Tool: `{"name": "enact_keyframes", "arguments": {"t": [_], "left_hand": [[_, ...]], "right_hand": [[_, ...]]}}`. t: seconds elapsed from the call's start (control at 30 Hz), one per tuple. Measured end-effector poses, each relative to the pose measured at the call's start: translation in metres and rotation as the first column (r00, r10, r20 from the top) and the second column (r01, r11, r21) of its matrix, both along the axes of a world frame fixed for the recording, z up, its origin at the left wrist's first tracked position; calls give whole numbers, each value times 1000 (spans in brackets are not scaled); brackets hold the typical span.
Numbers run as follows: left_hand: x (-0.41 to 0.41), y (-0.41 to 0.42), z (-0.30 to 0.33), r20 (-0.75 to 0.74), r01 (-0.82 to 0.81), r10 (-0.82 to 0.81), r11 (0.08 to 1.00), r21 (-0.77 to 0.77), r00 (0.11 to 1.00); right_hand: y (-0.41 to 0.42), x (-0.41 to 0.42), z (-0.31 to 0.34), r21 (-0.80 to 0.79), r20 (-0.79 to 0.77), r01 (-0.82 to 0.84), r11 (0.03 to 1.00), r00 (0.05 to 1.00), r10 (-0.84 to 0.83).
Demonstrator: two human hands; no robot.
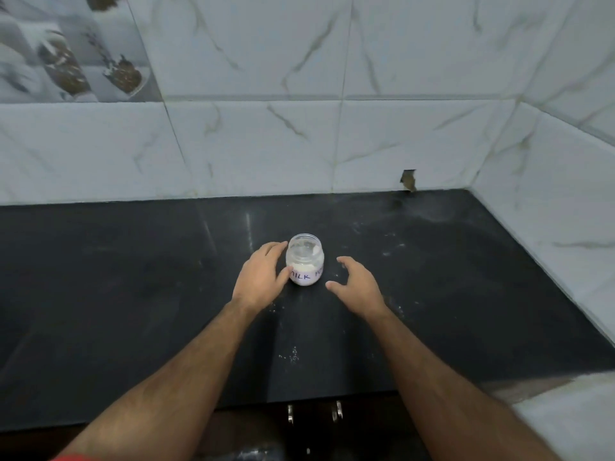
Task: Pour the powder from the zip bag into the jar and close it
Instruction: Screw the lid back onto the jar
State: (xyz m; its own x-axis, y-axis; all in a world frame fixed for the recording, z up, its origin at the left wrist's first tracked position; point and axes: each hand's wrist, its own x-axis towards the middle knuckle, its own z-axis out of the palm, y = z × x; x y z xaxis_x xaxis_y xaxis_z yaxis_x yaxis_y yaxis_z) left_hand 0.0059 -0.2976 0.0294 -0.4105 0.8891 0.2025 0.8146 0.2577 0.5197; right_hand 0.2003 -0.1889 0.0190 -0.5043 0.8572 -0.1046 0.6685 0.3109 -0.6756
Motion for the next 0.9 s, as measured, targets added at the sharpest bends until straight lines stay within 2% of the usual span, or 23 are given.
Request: {"name": "enact_keyframes", "arguments": {"t": [0.1, 0.23, 0.37, 0.47, 0.57, 0.77, 0.9], "left_hand": [[-14, 4, -10, 142, -69, 83, 992, -101, 986], [-19, 18, -21, 280, -72, 125, 979, -192, 952], [-15, 35, -28, 408, -62, 132, 981, -182, 903], [-13, 46, -31, 519, 10, 45, 995, -102, 853], [-11, 54, -34, 587, 21, 17, 998, -59, 809], [-16, 68, -24, 631, -37, 74, 997, -72, 772], [-8, 79, -8, 666, -3, 62, 996, -89, 744]], "right_hand": [[10, -18, -7, -61, -24, -26, 998, 999, 24], [28, -35, -15, -154, -37, -74, 985, 997, 69], [46, -45, -22, -223, -25, -130, 966, 992, 128], [53, -48, -29, -217, -47, -178, 960, 984, 172], [57, -48, -35, -209, -136, -213, 955, 973, 187], [68, -39, -35, -270, -377, -273, 924, 912, 159], [69, -41, -26, -253, -454, -311, 916, 875, 172]]}}
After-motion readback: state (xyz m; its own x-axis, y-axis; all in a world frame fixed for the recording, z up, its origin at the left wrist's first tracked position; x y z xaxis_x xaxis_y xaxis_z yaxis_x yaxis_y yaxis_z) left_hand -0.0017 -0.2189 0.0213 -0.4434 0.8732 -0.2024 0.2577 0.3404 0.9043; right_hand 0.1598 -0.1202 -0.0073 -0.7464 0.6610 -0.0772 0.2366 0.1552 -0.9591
